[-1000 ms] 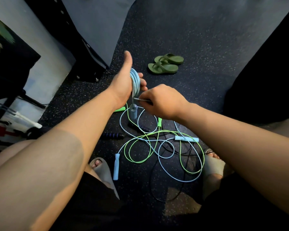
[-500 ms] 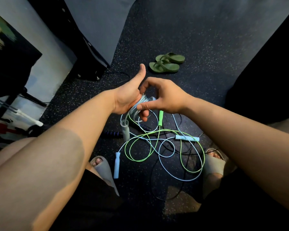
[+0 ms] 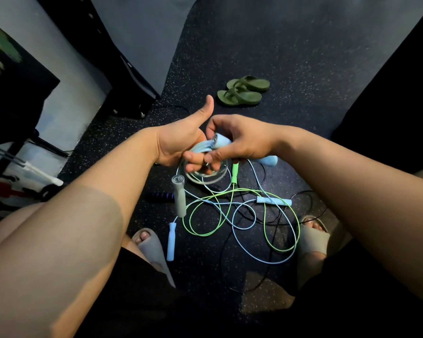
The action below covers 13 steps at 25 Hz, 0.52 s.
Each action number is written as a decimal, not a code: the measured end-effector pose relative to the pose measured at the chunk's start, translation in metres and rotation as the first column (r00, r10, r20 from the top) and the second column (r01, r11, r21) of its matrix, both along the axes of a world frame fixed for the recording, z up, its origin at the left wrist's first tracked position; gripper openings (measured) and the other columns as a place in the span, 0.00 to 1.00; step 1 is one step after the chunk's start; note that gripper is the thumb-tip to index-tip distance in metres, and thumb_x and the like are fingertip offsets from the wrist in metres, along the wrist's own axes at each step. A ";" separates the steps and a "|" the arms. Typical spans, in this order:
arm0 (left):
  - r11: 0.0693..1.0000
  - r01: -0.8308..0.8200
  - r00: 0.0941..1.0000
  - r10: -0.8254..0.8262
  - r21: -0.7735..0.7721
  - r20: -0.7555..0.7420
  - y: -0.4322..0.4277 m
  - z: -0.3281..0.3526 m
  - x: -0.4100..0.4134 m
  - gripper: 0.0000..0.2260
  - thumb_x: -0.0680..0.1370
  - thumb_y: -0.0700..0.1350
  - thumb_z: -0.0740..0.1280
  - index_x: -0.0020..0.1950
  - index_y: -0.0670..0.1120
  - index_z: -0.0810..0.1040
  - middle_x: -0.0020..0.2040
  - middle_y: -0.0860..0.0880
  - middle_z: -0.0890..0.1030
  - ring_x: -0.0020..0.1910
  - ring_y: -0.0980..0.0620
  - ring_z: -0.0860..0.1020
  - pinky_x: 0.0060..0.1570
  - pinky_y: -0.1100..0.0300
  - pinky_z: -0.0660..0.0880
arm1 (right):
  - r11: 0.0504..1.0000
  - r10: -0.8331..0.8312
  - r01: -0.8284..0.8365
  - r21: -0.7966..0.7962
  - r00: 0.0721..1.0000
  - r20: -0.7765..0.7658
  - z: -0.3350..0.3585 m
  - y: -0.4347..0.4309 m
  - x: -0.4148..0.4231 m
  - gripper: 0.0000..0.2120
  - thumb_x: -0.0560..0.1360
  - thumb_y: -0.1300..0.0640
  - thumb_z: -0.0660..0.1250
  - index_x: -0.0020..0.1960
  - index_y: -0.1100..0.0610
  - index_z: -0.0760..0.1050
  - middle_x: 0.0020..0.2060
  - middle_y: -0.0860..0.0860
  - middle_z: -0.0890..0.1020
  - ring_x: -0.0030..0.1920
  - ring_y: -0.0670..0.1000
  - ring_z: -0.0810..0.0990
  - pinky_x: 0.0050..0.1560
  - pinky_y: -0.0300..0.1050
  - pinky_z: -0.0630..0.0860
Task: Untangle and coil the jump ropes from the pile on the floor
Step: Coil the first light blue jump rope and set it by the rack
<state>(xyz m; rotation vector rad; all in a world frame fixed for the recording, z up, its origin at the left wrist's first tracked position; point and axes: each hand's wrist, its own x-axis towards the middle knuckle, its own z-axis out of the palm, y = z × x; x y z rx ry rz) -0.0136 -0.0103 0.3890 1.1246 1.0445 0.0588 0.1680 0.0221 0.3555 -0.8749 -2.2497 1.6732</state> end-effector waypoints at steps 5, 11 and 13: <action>0.878 -0.370 0.913 0.405 0.303 -0.058 0.002 -0.003 0.007 0.39 0.77 0.75 0.42 0.26 0.45 0.69 0.18 0.50 0.63 0.16 0.54 0.60 0.21 0.64 0.61 | 0.987 -0.149 0.156 0.043 0.978 -0.143 -0.008 0.001 -0.004 0.22 0.73 0.50 0.75 0.54 0.63 0.71 0.44 0.60 0.83 0.43 0.50 0.80 0.47 0.63 0.80; 0.685 -0.491 0.779 0.622 0.538 -0.082 0.014 -0.010 0.004 0.41 0.76 0.76 0.46 0.36 0.42 0.81 0.22 0.48 0.70 0.19 0.51 0.67 0.23 0.62 0.64 | 0.936 -0.352 0.343 -0.083 0.909 -0.222 -0.015 -0.011 -0.016 0.12 0.80 0.57 0.68 0.55 0.60 0.67 0.38 0.60 0.78 0.24 0.49 0.72 0.22 0.41 0.69; 0.724 -0.572 0.793 0.609 0.385 0.033 0.016 -0.009 0.001 0.37 0.77 0.75 0.49 0.44 0.43 0.80 0.22 0.49 0.67 0.20 0.50 0.67 0.25 0.61 0.64 | 0.909 -0.411 0.373 -0.185 0.878 -0.245 -0.015 -0.011 -0.016 0.11 0.81 0.55 0.66 0.55 0.59 0.67 0.39 0.61 0.78 0.24 0.48 0.71 0.22 0.40 0.68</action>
